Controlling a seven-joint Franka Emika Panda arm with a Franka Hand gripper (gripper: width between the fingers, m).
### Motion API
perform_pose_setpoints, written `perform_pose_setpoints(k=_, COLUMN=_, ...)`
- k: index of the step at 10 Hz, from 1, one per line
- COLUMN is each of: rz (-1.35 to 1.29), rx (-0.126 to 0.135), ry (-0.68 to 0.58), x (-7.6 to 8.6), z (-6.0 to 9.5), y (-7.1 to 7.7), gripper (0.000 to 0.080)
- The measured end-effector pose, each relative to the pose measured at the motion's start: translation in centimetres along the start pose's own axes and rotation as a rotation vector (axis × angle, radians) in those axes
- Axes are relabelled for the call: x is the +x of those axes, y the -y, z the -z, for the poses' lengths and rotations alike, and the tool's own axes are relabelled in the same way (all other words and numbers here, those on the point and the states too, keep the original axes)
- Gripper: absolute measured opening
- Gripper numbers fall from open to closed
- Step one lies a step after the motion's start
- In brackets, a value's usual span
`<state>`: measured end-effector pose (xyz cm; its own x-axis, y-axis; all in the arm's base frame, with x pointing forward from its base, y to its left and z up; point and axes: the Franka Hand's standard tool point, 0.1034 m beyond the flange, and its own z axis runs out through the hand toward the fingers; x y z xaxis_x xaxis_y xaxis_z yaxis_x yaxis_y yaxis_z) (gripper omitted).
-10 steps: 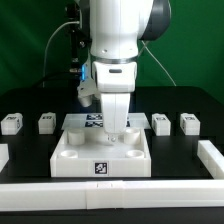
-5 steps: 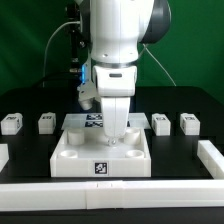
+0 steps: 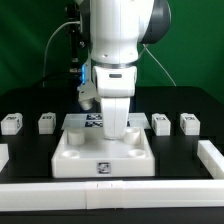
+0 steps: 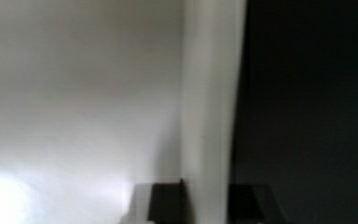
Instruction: Assemble one leg
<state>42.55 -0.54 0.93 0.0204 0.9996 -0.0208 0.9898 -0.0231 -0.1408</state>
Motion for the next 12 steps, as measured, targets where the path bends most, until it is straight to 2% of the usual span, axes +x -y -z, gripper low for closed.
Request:
perform_pose_setpoints(k=8, rz=0.000, rx=-0.004, ry=-0.001, x=0.1, z=0.0, y=-0.1, gripper=0.0077)
perform_pose_setpoints(k=9, rz=-0.003, rx=-0.009, ry=-0.003, x=0.7, z=0.2, y=-0.7, gripper=0.0077)
perform_pose_setpoints(k=12, rz=-0.012, rx=-0.032, ry=-0.018, x=4.0, z=0.4, y=-3.0, gripper=0.0077)
